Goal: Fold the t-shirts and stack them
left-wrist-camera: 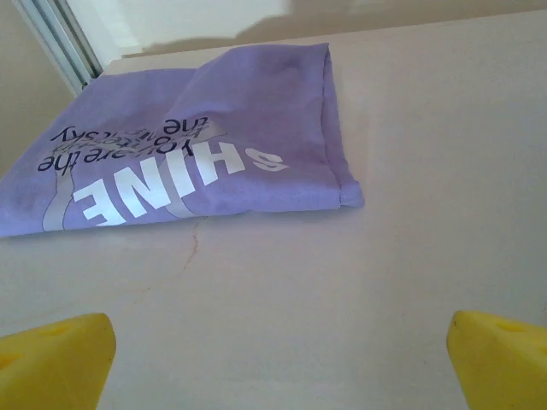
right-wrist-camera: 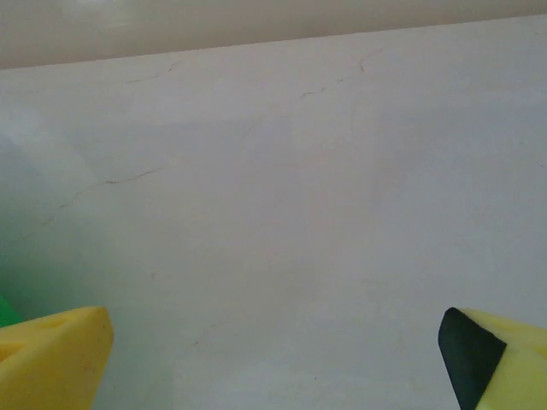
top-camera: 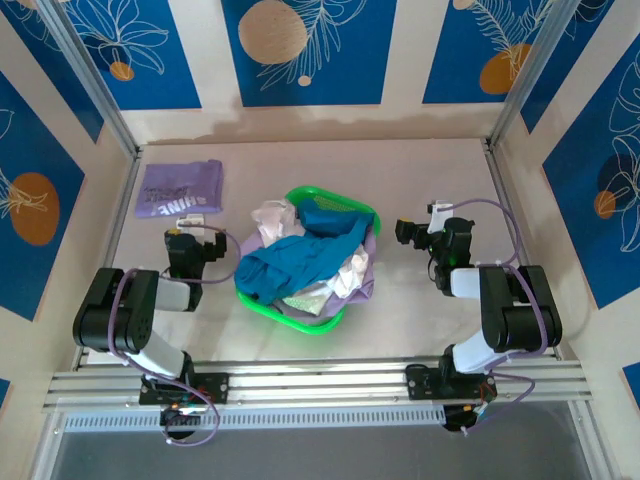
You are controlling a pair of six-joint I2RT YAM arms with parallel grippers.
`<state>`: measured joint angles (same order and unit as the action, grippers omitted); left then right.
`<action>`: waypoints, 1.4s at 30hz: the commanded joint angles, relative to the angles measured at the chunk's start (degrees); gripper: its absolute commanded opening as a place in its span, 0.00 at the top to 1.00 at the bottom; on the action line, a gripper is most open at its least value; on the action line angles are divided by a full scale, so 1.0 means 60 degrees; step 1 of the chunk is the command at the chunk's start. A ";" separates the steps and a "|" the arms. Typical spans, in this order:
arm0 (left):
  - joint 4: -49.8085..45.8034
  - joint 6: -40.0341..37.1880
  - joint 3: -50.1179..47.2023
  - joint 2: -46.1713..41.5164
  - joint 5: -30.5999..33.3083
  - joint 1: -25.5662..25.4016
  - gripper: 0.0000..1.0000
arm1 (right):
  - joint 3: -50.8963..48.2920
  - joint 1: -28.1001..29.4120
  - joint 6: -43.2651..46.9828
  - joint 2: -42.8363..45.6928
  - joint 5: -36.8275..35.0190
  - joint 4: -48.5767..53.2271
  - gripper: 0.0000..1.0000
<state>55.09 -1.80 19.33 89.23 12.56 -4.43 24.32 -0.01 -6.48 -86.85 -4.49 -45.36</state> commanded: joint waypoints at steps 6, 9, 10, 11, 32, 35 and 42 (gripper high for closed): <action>0.0279 0.0169 0.0118 0.0084 0.0148 -0.0108 0.01 | -0.0054 -0.0006 0.0085 -0.0071 -0.0058 -0.0135 0.01; 0.0287 0.0169 0.0103 0.0084 0.0148 -0.0108 0.01 | -0.0059 -0.0003 0.0084 -0.0068 -0.0057 -0.0138 0.01; 0.0292 0.0169 0.0096 0.0084 0.0148 -0.0112 0.01 | -0.0055 -0.0004 0.0090 -0.0071 -0.0057 -0.0134 0.01; 0.0285 0.0170 0.0103 0.0084 0.0143 -0.0111 0.01 | -0.0054 -0.0007 0.0084 -0.0071 -0.0057 -0.0141 0.01; 0.0178 0.0148 0.0152 0.0069 0.0049 -0.0125 0.01 | -0.0054 -0.0014 0.0084 -0.0071 -0.0057 -0.0130 0.01; 0.0178 0.0112 0.0159 0.0024 0.0040 -0.0124 0.01 | -0.0074 0.0001 0.0024 0.0003 -0.0183 -0.0150 0.01; -0.4211 0.0403 0.1473 -0.2548 0.0849 -0.0126 0.01 | 0.1939 0.0311 -0.0053 0.2392 -0.1085 0.4657 0.01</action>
<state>40.99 -1.06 23.20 80.27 14.33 -4.47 30.59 1.08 -6.52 -78.19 -8.38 -27.99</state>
